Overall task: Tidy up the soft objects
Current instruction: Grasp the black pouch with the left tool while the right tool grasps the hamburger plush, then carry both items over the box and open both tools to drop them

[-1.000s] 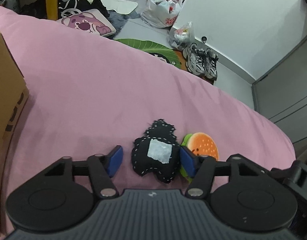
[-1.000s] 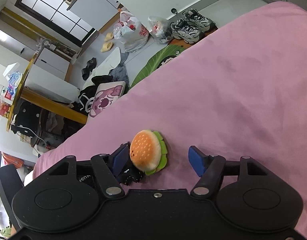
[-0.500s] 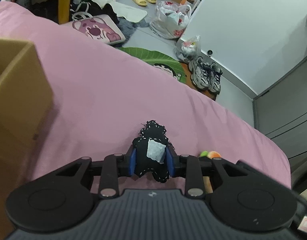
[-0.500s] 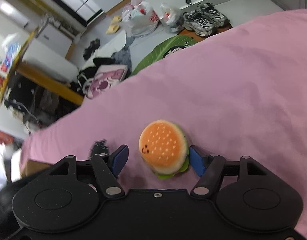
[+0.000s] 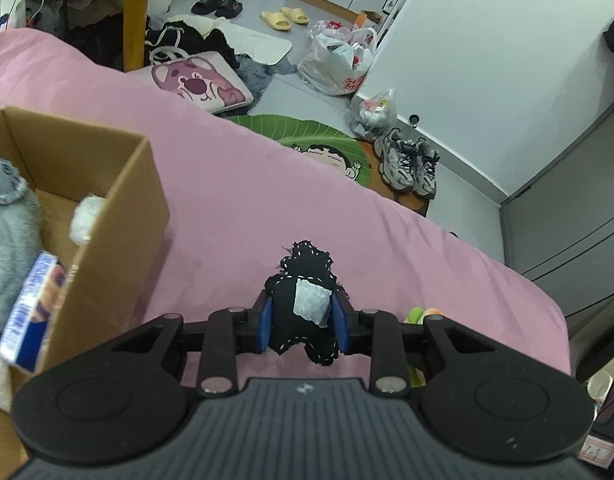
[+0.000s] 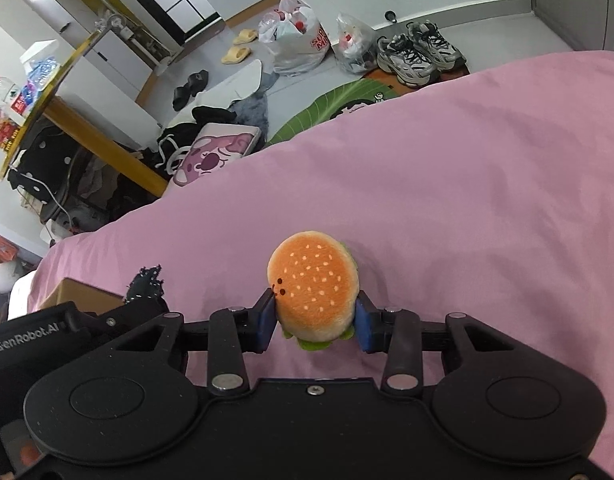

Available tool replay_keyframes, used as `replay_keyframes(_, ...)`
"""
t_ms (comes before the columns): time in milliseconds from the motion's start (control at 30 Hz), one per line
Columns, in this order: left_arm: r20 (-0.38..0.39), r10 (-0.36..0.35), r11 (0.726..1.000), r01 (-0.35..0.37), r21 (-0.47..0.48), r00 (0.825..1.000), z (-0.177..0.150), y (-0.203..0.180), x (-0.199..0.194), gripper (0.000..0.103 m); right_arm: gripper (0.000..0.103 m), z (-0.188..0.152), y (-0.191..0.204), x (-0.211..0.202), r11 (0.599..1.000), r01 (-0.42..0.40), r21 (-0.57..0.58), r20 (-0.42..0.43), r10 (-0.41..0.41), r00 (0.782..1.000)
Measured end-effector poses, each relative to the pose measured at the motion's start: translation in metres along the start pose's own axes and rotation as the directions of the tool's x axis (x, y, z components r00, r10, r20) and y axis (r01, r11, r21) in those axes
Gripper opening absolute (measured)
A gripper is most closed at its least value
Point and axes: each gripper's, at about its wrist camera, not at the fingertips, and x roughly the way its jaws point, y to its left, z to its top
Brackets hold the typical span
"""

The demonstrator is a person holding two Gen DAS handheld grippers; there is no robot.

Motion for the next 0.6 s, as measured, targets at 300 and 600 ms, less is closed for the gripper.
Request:
replay_keyframes(300,0.041,-0.037,0.999,0.035,0.039,0.999,0.001,0.011,-0.049,0.03,0.039,-0.007,0.021,-0.04,0.995,0.047,-0.087,0.073,-0.04,0.997)
replay_keyframes(600,0.093,-0.047,0.997,0.041,0.058,0.995,0.007,0.037,-0.091,0.03,0.039,-0.017,0.042,-0.064,0.993,0.058,-0.107,0.132,-0.044,0.99)
